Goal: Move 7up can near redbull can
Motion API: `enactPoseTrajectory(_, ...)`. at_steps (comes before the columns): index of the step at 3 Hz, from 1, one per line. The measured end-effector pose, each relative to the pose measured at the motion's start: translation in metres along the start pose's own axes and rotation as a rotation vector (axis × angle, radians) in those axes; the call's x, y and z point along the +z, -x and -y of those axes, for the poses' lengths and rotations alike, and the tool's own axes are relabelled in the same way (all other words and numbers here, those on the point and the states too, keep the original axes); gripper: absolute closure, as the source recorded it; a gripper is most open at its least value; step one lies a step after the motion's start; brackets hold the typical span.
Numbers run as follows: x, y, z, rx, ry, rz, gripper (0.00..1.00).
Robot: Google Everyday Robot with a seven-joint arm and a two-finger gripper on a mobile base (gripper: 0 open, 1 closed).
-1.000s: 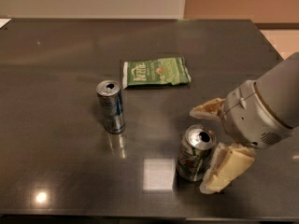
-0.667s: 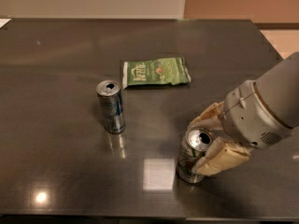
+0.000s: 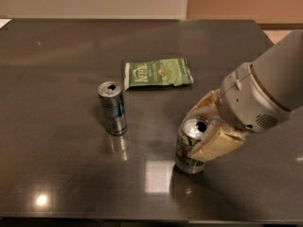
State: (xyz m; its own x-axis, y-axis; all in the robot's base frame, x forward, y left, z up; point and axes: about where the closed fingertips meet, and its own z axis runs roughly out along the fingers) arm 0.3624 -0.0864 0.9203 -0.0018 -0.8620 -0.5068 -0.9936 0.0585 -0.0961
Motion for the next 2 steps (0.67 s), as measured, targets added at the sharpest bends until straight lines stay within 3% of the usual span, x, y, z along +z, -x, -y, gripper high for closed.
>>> enactPoseTrajectory(1, -0.005, 0.025, 0.016, -0.004, -0.013, 0.009, 1.00)
enactPoseTrajectory(2, -0.002, 0.051, 0.031, -0.007, -0.014, 0.026, 1.00)
